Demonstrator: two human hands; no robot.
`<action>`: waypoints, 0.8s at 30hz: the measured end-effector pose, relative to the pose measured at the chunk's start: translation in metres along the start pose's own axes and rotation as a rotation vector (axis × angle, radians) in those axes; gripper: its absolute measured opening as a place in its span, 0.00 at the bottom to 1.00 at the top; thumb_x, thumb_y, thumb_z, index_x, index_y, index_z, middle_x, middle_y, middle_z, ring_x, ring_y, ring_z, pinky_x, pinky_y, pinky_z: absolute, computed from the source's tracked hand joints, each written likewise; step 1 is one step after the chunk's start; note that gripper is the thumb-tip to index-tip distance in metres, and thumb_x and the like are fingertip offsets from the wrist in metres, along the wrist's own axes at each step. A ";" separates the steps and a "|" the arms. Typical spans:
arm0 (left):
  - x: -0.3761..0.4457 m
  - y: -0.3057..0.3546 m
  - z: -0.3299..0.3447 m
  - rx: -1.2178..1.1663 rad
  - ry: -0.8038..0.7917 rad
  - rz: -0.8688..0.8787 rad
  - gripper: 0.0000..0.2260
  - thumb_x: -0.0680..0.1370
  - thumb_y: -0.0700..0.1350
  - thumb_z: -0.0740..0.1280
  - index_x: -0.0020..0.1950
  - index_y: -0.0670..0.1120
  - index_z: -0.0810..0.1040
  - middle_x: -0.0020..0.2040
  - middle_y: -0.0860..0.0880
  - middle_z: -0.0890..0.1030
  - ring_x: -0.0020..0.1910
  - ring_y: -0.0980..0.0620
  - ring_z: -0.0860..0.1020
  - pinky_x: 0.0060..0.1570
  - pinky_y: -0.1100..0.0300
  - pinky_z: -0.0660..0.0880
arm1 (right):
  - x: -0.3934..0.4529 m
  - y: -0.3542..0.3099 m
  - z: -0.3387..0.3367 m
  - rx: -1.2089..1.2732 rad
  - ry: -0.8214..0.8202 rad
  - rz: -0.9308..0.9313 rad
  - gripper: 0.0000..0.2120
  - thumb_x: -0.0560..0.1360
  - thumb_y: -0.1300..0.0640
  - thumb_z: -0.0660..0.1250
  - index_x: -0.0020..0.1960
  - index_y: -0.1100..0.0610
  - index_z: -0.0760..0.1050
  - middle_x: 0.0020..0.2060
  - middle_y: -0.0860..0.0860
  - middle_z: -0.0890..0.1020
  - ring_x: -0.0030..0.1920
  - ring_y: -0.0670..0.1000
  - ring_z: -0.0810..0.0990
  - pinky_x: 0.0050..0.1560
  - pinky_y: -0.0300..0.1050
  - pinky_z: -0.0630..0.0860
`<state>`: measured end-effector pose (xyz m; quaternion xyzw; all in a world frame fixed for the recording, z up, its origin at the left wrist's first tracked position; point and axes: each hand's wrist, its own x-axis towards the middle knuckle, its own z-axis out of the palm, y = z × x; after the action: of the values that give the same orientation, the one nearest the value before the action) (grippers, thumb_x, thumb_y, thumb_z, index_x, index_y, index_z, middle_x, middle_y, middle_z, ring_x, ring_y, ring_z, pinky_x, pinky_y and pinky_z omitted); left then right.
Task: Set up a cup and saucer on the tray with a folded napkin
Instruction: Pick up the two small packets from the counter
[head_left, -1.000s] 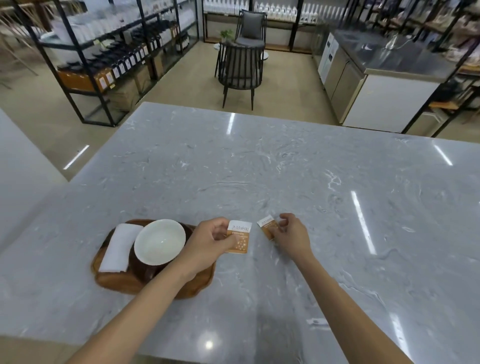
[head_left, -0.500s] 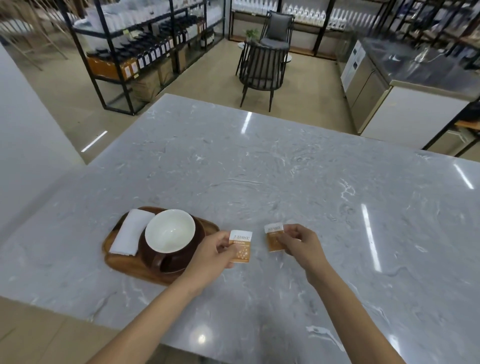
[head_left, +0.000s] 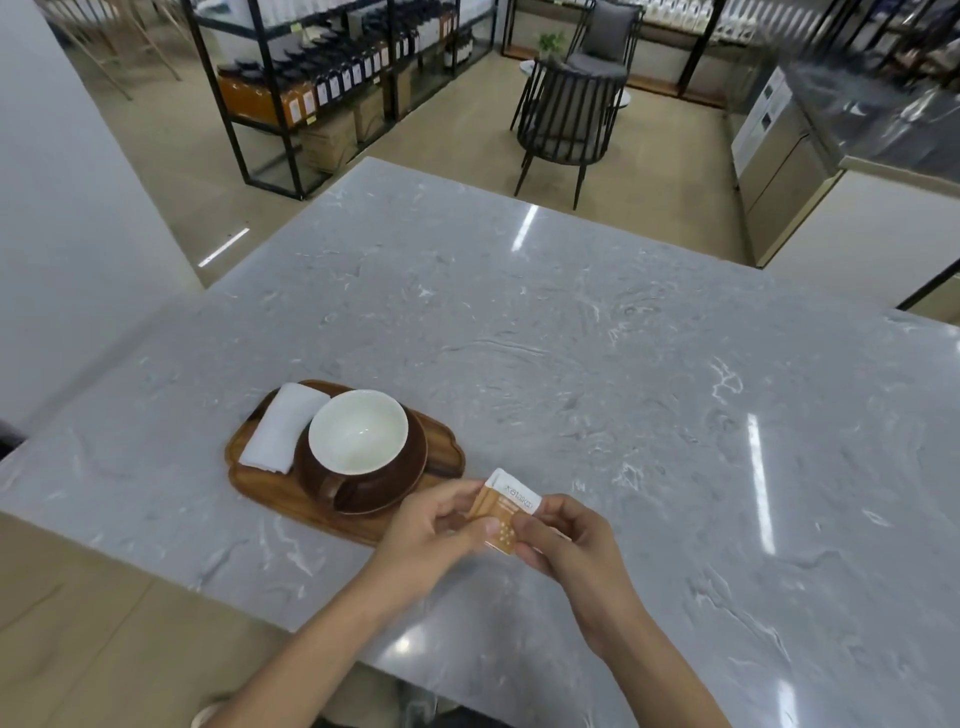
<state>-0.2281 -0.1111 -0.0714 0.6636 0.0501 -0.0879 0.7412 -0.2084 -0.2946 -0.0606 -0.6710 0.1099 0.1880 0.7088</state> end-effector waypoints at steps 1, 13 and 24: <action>-0.002 -0.003 -0.002 0.005 0.013 -0.008 0.15 0.76 0.35 0.73 0.62 0.47 0.82 0.55 0.48 0.87 0.56 0.49 0.85 0.58 0.54 0.80 | -0.001 0.002 0.002 0.002 0.002 0.011 0.04 0.75 0.63 0.74 0.49 0.57 0.83 0.48 0.56 0.87 0.50 0.54 0.87 0.45 0.42 0.83; -0.019 -0.035 -0.009 -0.094 0.296 -0.060 0.12 0.73 0.36 0.76 0.55 0.46 0.85 0.51 0.48 0.88 0.52 0.51 0.85 0.49 0.63 0.81 | 0.016 0.009 0.006 -0.113 -0.091 -0.052 0.08 0.78 0.58 0.72 0.51 0.46 0.87 0.46 0.51 0.89 0.46 0.48 0.87 0.43 0.36 0.81; -0.027 -0.056 -0.025 0.570 0.607 0.096 0.09 0.76 0.48 0.74 0.54 0.57 0.86 0.47 0.63 0.86 0.45 0.62 0.83 0.45 0.64 0.81 | 0.069 0.025 0.042 -0.212 -0.089 -0.040 0.06 0.75 0.60 0.74 0.46 0.50 0.88 0.41 0.50 0.89 0.44 0.49 0.88 0.47 0.44 0.82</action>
<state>-0.2649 -0.0904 -0.1241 0.8394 0.2089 0.1362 0.4829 -0.1604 -0.2437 -0.1087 -0.7350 0.0446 0.2140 0.6418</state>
